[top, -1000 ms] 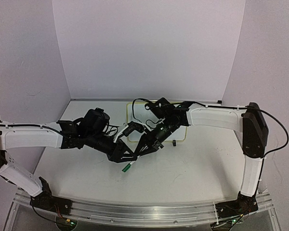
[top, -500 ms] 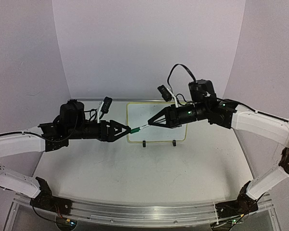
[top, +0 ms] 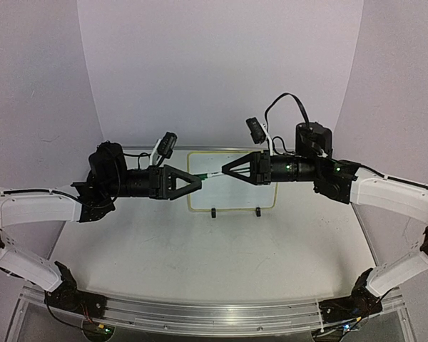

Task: Write a sentence on the whiteboard
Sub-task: Pass from the right arm to the left, then open the pen cap from the whiteboard marker, then place the pen cap at the center of the board, then hold the whiteboard at the center of the board.

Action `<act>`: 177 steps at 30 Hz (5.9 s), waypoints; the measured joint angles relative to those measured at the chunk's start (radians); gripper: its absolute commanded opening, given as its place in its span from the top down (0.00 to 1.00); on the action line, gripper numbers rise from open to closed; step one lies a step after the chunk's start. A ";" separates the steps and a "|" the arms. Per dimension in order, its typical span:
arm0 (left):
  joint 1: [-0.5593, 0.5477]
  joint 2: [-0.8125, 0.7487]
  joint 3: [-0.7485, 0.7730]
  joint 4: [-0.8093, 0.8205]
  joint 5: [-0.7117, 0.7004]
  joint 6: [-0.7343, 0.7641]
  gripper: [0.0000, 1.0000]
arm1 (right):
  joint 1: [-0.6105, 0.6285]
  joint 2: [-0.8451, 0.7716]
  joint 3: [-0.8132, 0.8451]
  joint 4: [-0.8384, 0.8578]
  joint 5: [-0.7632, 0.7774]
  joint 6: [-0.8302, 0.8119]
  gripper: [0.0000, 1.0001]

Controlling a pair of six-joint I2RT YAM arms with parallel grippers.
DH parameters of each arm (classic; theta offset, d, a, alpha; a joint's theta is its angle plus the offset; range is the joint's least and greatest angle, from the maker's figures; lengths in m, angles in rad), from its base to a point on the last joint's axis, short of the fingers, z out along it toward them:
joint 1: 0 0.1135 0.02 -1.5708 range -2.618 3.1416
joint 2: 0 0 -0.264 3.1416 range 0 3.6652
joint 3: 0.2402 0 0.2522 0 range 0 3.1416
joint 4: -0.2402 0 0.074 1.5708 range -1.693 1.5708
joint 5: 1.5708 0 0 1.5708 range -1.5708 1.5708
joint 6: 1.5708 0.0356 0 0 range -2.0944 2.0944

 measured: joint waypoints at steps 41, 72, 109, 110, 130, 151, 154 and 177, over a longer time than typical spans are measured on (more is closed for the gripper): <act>0.016 -0.060 0.002 -0.133 -0.012 0.040 1.00 | 0.021 0.105 0.030 0.038 -0.173 0.078 0.68; 0.057 -0.166 -0.007 -0.189 0.006 0.041 1.00 | 0.027 0.088 -0.026 0.228 -0.187 0.155 1.00; 0.156 0.126 -0.139 -0.689 -0.381 0.188 0.87 | -0.046 -0.171 -0.116 -0.299 0.206 -0.089 1.00; 0.156 0.135 -0.139 -0.688 -0.383 0.188 0.85 | -0.044 -0.171 -0.123 -0.296 0.213 -0.087 1.00; 0.156 0.177 -0.138 -0.684 -0.408 0.191 0.25 | -0.025 -0.122 -0.140 -0.271 0.267 -0.077 1.00; 0.156 0.093 -0.136 -0.713 -0.446 0.206 0.03 | -0.006 -0.119 -0.140 -0.254 0.296 -0.073 1.00; 0.158 0.080 -0.081 -0.767 -0.442 0.256 0.03 | -0.004 -0.118 -0.140 -0.244 0.303 -0.064 1.00; 0.337 0.493 0.618 -0.948 -0.038 0.837 0.56 | -0.003 -0.051 -0.240 0.028 0.338 0.063 1.00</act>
